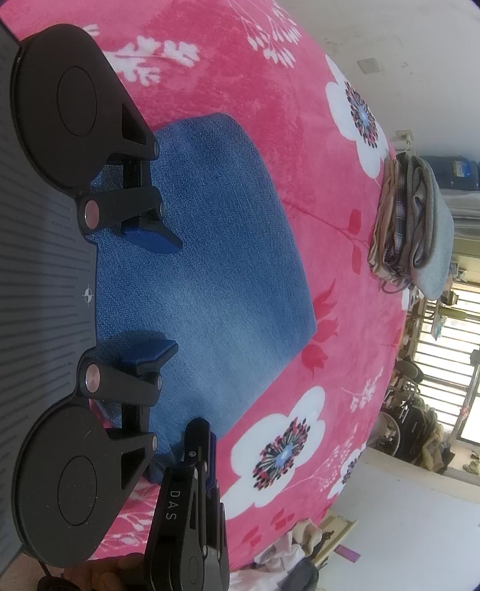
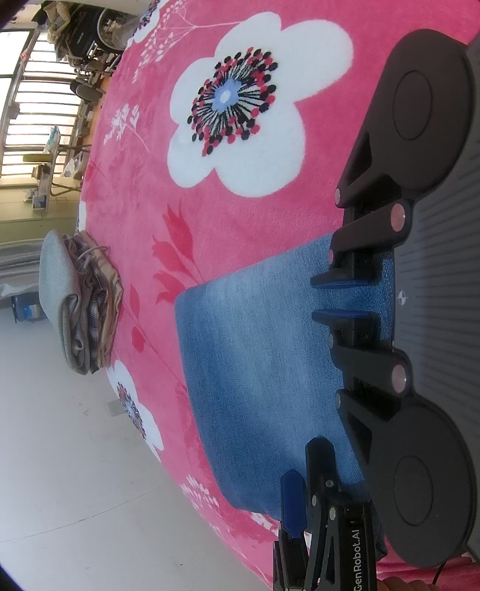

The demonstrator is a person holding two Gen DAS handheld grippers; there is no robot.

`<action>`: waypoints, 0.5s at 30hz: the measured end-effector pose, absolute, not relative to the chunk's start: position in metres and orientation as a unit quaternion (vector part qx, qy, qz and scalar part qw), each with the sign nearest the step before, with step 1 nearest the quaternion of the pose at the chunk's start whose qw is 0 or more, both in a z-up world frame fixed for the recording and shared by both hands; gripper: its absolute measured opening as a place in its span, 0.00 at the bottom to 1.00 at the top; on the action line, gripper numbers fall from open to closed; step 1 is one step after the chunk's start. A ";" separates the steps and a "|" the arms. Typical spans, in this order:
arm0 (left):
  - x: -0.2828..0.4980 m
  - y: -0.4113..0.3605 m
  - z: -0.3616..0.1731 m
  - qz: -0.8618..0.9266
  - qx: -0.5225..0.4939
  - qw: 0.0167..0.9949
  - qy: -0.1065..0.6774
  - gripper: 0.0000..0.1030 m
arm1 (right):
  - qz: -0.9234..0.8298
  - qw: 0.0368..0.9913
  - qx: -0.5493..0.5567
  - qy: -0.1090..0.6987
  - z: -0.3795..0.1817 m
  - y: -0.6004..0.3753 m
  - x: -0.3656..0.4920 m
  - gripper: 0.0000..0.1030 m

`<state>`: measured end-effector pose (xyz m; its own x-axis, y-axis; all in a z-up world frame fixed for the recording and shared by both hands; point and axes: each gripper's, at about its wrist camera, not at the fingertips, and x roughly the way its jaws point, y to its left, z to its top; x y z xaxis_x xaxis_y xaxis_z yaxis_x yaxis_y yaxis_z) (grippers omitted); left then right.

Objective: Fold clothes

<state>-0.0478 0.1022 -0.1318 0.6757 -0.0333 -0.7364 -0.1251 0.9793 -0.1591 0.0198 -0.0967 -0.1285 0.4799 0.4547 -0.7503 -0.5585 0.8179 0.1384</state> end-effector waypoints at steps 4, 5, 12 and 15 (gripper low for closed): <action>-0.048 0.102 -0.132 0.025 -0.098 0.910 0.402 0.50 | 0.295 0.858 -0.063 0.415 -0.129 -0.097 0.020 0.12; -0.048 0.102 -0.132 0.025 -0.098 0.910 0.402 0.50 | 0.295 0.858 -0.063 0.415 -0.129 -0.097 0.020 0.12; -0.047 0.103 -0.132 0.026 -0.099 0.910 0.402 0.50 | 0.295 0.858 -0.064 0.415 -0.129 -0.096 0.019 0.12; -0.047 0.102 -0.132 0.026 -0.099 0.910 0.402 0.50 | 0.295 0.859 -0.065 0.414 -0.129 -0.096 0.019 0.12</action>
